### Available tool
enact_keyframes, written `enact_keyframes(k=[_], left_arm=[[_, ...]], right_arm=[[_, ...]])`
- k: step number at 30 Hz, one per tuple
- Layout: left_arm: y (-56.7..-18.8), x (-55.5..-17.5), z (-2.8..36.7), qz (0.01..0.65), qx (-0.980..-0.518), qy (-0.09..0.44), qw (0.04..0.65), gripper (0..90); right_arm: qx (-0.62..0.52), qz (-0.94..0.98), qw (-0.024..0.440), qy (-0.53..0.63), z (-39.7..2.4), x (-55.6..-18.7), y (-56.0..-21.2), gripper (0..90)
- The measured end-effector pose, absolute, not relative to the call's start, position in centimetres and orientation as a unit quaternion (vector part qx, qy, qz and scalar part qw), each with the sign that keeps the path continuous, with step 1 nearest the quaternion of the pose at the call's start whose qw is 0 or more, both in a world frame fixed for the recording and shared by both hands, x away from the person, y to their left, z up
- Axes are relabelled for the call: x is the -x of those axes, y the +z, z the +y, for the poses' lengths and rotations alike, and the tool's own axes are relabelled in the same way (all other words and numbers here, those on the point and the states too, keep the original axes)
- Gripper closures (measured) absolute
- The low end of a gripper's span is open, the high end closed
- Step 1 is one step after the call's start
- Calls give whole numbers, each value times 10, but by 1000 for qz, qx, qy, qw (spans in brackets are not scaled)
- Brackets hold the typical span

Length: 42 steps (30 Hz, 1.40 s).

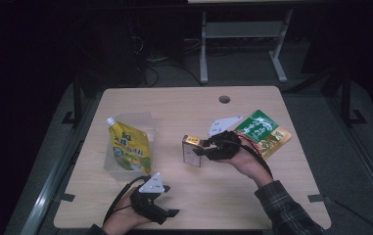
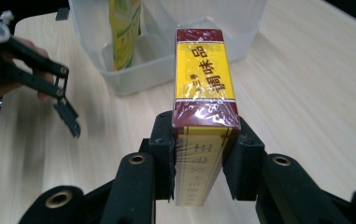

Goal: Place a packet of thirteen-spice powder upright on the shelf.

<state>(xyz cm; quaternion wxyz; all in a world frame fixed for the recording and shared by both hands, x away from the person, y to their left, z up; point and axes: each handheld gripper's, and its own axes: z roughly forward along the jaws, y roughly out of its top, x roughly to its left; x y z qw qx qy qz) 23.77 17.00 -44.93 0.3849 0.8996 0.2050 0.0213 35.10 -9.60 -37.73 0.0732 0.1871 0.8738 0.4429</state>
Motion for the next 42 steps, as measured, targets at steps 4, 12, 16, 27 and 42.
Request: enact_keyframes(k=[4,12,16,27,42], left_arm=[[-448,-239,171,199,-902,24,383,173],[-449,-238,169,205,-900,16,386,173],[-449,-238,169,204,-899,14,387,173],[-449,-238,168,202,-898,11,390,173],[-449,-238,167,198,-902,11,384,173]], right_arm=[[-164,872,71,455,-86,-360,-370,672],[-140,873,69,462,-60,-380,-359,672],[-125,875,69,462,-47,-388,-357,672],[-115,879,53,459,-16,-402,-351,672],[-93,881,51,461,11,-409,-344,672]])
